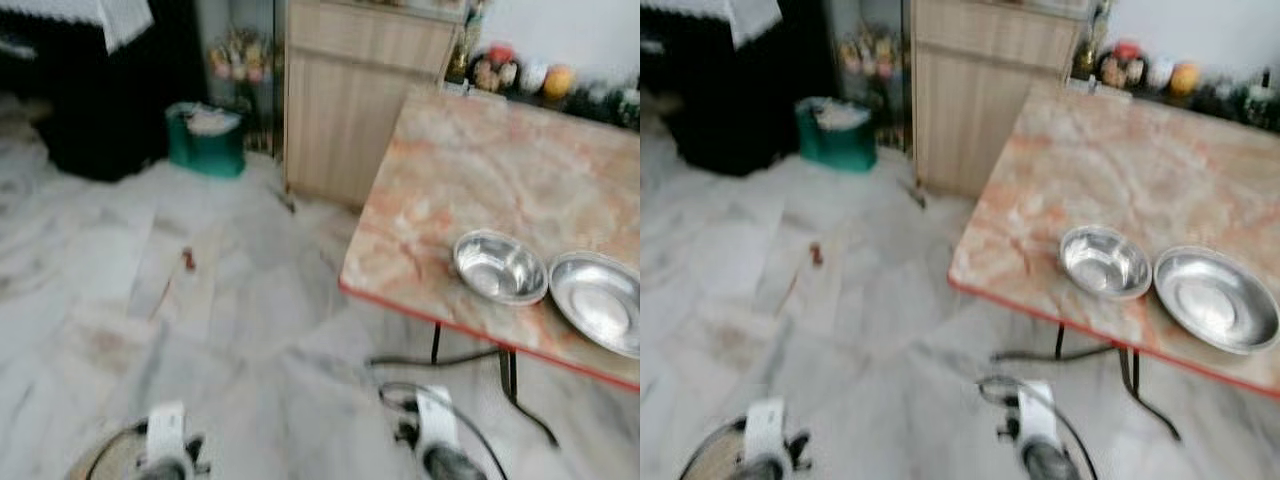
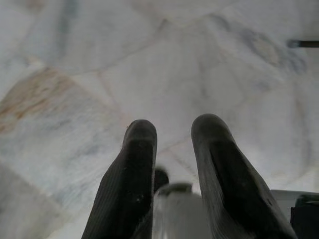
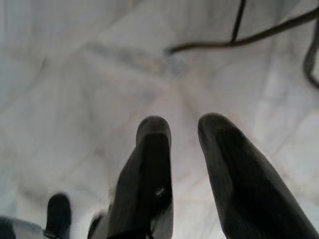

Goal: Setting the table

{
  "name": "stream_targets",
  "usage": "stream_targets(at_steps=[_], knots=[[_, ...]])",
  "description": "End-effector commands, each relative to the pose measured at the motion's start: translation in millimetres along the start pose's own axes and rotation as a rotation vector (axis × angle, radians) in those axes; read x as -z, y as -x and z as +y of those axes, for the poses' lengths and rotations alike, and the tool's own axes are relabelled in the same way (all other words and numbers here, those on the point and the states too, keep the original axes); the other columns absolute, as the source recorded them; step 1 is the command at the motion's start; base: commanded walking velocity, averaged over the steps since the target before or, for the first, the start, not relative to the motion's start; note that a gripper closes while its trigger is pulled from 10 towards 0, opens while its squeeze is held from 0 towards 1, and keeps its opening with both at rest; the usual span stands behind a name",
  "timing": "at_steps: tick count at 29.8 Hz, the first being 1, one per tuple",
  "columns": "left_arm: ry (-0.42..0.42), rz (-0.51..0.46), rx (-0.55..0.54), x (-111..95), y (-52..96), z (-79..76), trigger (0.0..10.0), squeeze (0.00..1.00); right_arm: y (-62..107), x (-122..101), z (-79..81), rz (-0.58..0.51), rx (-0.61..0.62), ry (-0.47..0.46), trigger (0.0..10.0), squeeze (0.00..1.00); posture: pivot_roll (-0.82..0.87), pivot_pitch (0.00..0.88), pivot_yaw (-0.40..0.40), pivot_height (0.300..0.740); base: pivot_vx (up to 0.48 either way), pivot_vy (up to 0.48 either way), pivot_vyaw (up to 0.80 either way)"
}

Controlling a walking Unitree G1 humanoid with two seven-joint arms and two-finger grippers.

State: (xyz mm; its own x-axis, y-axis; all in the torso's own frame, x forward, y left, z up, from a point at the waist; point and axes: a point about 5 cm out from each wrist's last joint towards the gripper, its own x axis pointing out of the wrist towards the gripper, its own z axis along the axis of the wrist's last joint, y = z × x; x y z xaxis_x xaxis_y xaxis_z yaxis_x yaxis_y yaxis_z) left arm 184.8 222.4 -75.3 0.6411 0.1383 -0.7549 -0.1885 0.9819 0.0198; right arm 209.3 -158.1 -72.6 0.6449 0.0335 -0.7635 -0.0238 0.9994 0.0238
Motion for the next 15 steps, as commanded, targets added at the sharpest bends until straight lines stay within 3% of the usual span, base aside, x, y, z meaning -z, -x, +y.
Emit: stream_targets(at_steps=[1,12,15], knots=[[0.005,0.018,-0.006,3.4,0.7,1.7,10.0,0.00,1.0,6.7,3.7,0.019,-0.007,-0.007,10.0,0.00,0.06,0.000,-0.082,0.740,0.000,0.000,-0.79],[-0.030,0.002,0.010,-4.5,-1.1,1.9,10.0,0.00,1.6,7.6,5.6,-0.004,0.005,-0.033,10.0,0.00,0.06,0.000,-0.070,0.740,0.000,0.000,-0.78],[-0.032,-0.001,0.017,-5.6,-1.5,0.1,10.0,0.00,1.9,6.3,5.5,-0.028,0.003,-0.031,10.0,0.00,0.06,0.000,-0.073,0.740,0.000,0.000,0.00]])
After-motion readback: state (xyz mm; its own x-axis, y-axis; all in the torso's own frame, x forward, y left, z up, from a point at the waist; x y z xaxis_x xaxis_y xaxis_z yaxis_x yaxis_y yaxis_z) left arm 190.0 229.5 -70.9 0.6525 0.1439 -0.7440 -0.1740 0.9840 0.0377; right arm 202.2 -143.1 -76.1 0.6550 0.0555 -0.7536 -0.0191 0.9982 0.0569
